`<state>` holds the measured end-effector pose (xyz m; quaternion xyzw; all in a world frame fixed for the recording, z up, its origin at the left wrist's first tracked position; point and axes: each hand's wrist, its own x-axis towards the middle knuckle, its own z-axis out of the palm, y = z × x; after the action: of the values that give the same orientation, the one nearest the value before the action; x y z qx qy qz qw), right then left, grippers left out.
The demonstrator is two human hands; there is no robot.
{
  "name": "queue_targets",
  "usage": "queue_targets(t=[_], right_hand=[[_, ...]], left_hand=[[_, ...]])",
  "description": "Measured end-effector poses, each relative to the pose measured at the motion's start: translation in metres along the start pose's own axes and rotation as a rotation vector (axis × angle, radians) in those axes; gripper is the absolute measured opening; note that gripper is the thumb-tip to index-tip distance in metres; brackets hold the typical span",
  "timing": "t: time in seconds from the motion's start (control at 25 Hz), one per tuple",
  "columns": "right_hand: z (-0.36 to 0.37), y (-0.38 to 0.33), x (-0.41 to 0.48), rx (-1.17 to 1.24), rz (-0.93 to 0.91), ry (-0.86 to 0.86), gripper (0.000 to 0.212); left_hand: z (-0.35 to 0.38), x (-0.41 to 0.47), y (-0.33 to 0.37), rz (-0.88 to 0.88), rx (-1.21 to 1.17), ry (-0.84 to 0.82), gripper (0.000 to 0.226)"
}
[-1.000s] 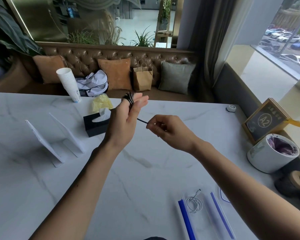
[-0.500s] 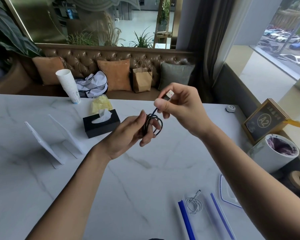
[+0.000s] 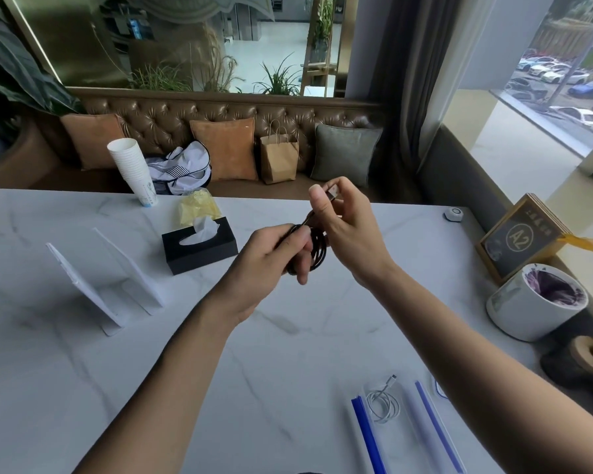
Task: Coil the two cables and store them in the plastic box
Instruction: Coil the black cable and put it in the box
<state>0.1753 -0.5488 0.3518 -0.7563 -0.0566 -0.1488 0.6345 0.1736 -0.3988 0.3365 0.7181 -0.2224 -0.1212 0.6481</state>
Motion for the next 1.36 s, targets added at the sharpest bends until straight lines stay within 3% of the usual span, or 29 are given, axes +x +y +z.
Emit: queue_targets(t=[0.16, 0.36, 0.48, 0.6, 0.76, 0.84, 1.12, 1.36], right_hand=[[0.001, 0.000, -0.003, 0.027, 0.016, 0.061, 0.023], [-0.002, -0.001, -0.007, 0.144, 0.067, 0.133, 0.026], [-0.004, 0.000, -0.009, 0.067, 0.044, 0.138, 0.021], [-0.006, -0.002, -0.014, -0.054, 0.125, 0.012, 0.033], [-0.016, 0.001, -0.020, 0.146, 0.226, -0.299, 0.029], [-0.019, 0.005, -0.019, 0.110, 0.223, -0.369, 0.028], [-0.018, 0.010, -0.017, 0.072, 0.213, -0.274, 0.019], [-0.016, 0.006, -0.021, 0.238, 0.226, -0.155, 0.023]], left_hand=[[0.012, 0.000, -0.010, 0.135, 0.358, 0.195, 0.031], [0.019, -0.001, -0.002, 0.212, 0.494, 0.244, 0.033], [0.018, 0.002, 0.000, 0.241, 0.525, 0.242, 0.034], [0.011, 0.006, -0.001, 0.211, 0.516, 0.266, 0.032], [0.000, 0.010, -0.002, 0.194, 0.466, 0.273, 0.038], [-0.001, 0.010, -0.002, 0.193, 0.450, 0.254, 0.039], [0.004, 0.012, -0.001, 0.165, 0.460, 0.229, 0.039], [0.005, 0.010, -0.004, 0.086, 0.466, 0.279, 0.033]])
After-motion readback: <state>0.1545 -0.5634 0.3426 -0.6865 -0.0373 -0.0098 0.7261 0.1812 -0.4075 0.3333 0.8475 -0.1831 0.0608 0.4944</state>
